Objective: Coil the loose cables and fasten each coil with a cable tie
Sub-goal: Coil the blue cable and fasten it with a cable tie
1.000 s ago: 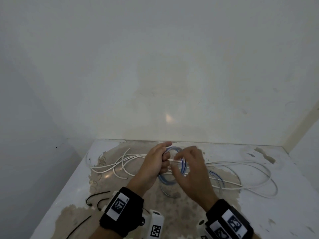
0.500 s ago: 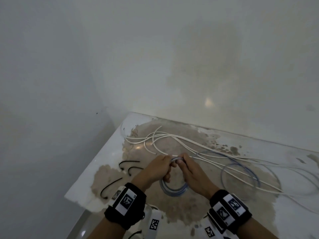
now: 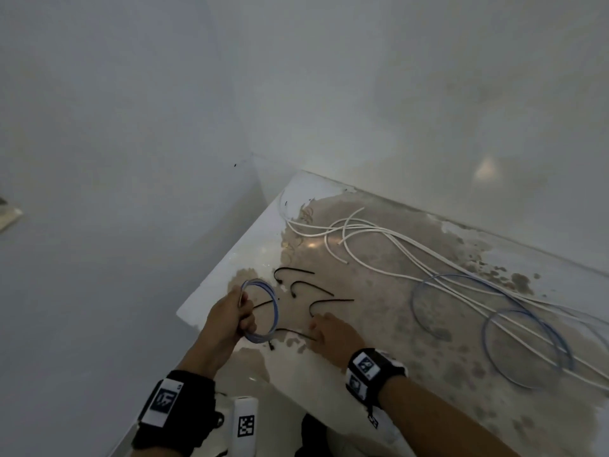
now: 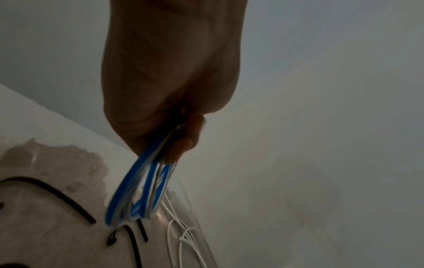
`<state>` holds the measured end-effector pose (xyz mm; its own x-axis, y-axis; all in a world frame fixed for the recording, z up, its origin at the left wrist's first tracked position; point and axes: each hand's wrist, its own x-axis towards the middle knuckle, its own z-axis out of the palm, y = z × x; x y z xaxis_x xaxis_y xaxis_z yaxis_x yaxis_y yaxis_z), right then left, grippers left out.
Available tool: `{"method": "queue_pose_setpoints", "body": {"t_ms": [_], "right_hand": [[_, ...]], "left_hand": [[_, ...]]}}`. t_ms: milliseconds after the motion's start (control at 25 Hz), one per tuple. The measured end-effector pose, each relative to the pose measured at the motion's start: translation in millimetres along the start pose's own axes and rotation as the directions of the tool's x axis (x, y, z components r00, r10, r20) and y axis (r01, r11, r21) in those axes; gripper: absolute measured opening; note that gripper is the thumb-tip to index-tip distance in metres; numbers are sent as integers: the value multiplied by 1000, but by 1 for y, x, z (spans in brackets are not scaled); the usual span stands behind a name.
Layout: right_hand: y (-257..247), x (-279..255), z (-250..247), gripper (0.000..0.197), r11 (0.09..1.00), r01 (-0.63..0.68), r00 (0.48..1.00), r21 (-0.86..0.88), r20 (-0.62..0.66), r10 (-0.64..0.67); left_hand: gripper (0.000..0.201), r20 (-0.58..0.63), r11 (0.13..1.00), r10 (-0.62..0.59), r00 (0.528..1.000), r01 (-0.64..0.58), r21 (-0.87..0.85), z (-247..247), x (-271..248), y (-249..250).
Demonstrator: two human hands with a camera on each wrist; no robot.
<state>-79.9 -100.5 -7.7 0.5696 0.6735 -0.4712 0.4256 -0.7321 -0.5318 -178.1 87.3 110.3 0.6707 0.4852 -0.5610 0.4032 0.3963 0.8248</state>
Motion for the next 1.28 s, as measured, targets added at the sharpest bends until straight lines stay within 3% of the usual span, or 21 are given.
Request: {"method": "queue_pose_setpoints", "body": {"t_ms": [120,200,280,400,520,640,840,1040,1160,1280], "right_hand": [[-3,10,20,38,969,35,997,-244,-64,-52],[-1,13,24,34,966,17,994,-256,-100,-45],[3,9,17,27,990,-16,990,-140,-139,-4],[13,-11,-15,7,983,-45,963,178,-254,90],[28,-39,-58,11,919,52,888,391,-439,136],[32,-74,-94,10,796,179,817,579,-538,207],[23,-133,-136,16,632,349,791,692,-579,196],[31,-182,-155,24,776,233,763,586,-605,228],[43,-203,-160,29,754,185,737,630,-597,318],[51,-221,-163,8,661,237,701,712,-596,391]], "left_hand": [[37,-28,999,3,1000,-5,-44,-8,11,3],[37,-28,998,-14,1000,12,-56,-7,16,4],[37,-4,999,-23,1000,23,-49,1,19,5],[39,62,1000,-17,998,16,23,22,21,8],[39,148,997,-3,989,-9,79,52,22,9],[37,249,996,-23,968,0,91,96,17,9],[36,483,997,-68,873,75,4,174,-6,9],[28,625,987,-102,774,160,-36,226,-29,18],[28,691,984,-108,715,175,-27,245,-42,19],[33,760,988,-35,649,138,-73,252,-51,18]]}}
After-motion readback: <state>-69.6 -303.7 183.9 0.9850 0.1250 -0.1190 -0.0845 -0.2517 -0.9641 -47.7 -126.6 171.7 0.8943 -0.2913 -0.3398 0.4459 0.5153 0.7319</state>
